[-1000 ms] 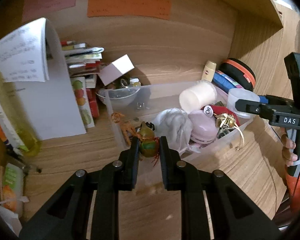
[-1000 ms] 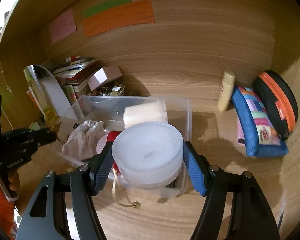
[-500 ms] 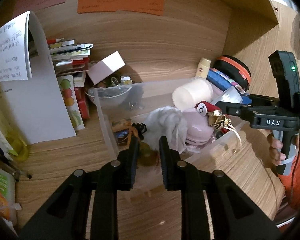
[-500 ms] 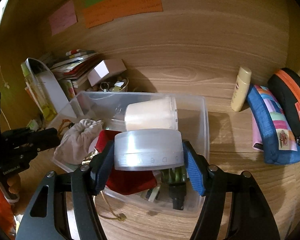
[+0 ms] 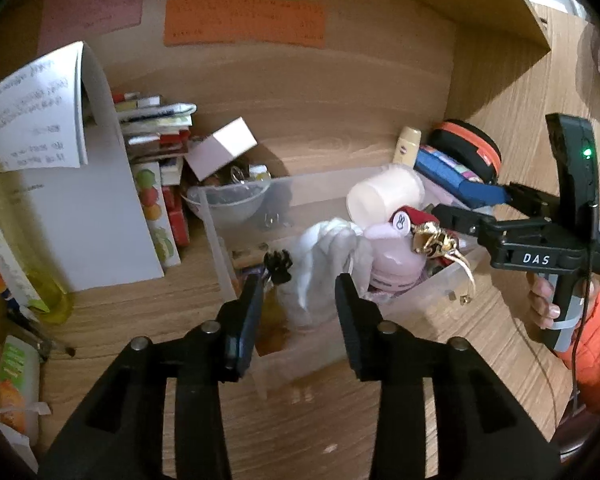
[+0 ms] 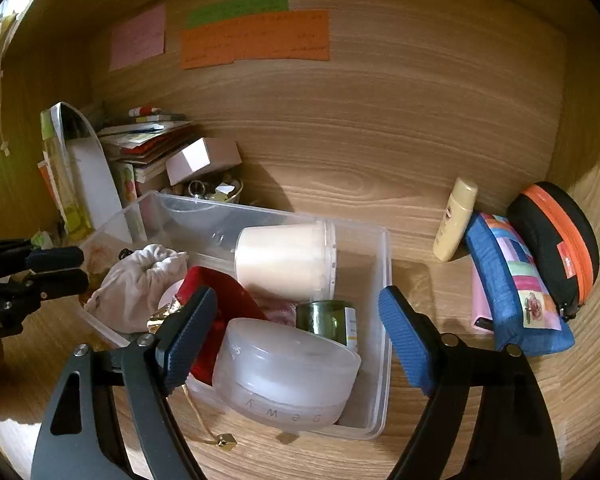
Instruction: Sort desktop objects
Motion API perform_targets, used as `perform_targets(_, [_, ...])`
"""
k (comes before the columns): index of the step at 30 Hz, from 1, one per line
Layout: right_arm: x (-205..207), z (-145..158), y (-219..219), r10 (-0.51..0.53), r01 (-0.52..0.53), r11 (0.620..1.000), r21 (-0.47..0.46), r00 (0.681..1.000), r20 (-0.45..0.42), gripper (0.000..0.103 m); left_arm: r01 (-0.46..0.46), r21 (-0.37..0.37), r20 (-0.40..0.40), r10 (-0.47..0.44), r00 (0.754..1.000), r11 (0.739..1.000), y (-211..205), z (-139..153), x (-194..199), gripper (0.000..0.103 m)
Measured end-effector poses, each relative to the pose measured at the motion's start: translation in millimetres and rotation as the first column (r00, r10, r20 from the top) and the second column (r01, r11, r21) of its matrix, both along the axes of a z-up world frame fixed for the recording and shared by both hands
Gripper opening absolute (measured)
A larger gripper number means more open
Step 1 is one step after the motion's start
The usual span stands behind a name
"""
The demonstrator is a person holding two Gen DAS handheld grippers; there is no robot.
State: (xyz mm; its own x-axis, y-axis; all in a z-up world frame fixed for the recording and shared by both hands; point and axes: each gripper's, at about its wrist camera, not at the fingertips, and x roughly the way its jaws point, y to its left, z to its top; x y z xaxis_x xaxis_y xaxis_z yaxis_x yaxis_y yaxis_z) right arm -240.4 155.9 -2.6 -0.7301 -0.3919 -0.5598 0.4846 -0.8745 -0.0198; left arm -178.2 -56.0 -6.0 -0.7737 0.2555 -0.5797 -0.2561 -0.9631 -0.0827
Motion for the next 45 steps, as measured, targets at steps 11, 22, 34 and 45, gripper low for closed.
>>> perform_targets(11, [-2.8,8.0,12.3,0.009,-0.001,0.994,-0.107,0.997,0.076,0.088,-0.065,0.029,-0.087,0.068,0.994,0.997,-12.0,16.5,15.9,0.075])
perform_targets(22, [64.5,34.8,4.7,0.02,-0.021,0.999,-0.029,0.999,-0.037,0.103,-0.182,-0.002,-0.13,0.18,0.975,0.983,1.5,41.7,54.7,0.096])
perform_targets(34, [129.4,35.2,5.8,-0.059,0.053,0.996,-0.066,0.994,-0.095,0.103,-0.231,0.007,-0.178,0.228,0.957,0.973,26.4,36.5,98.9,0.1])
perform_targets(45, [153.1,25.9,5.6,-0.136,0.131,0.99,-0.042,0.977,-0.166,0.103,-0.325,0.039,-0.17,0.326,0.93,0.945,25.5,21.4,114.6,0.1])
